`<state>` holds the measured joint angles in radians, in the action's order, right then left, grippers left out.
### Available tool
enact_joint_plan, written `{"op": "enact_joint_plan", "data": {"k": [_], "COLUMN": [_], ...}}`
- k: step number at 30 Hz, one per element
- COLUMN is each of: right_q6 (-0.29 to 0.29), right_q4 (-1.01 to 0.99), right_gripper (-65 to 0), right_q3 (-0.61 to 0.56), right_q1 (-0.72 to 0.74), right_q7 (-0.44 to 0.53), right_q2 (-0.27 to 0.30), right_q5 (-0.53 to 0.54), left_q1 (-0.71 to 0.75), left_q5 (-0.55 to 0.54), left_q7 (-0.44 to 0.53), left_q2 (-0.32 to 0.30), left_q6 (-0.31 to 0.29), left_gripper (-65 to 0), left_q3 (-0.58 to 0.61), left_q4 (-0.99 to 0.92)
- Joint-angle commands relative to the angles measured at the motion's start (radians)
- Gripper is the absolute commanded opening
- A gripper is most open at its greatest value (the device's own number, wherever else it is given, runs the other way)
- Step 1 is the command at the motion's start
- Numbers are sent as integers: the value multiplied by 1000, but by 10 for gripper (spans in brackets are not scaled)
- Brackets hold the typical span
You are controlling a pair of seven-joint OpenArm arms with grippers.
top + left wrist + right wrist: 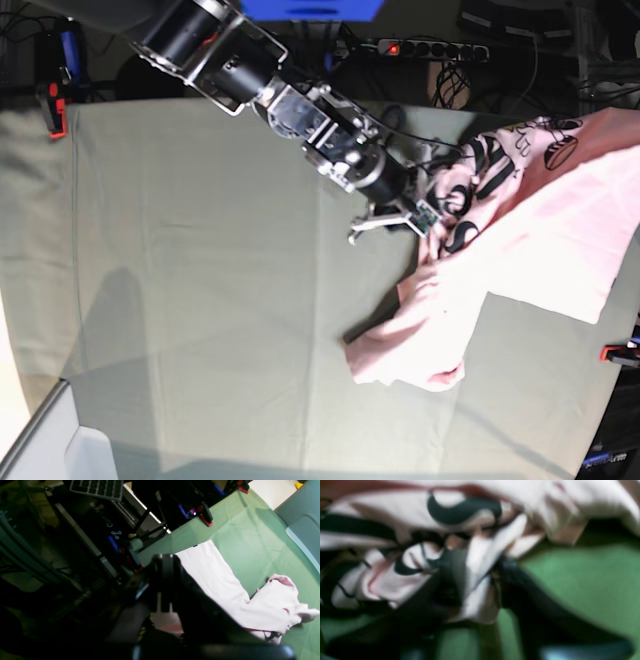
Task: Layout the t-shirt on the table in an organized manner, then fold the t-shirt properly
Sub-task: 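Grasp the shirt fabric with the right gripper and lift it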
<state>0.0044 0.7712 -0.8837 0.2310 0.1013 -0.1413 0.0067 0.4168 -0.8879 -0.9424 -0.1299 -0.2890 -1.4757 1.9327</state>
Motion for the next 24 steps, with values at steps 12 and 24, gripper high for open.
{"op": "enact_joint_plan", "data": {"k": [12,24], "right_q6": [1,1], "right_q4": [532,703], "right_gripper": [-650,-596], "right_q3": [120,237], "right_q1": [-273,-491], "right_q7": [21,-104], "right_q2": [156,299], "right_q5": [0,-1], "left_q1": [-78,-157], "left_q5": [-7,-4], "left_q7": [20,20], "left_q2": [-27,-46], "left_q6": [-3,7], "left_gripper": [-648,-648], "left_q3": [-8,-8], "left_q4": [14,6]}}
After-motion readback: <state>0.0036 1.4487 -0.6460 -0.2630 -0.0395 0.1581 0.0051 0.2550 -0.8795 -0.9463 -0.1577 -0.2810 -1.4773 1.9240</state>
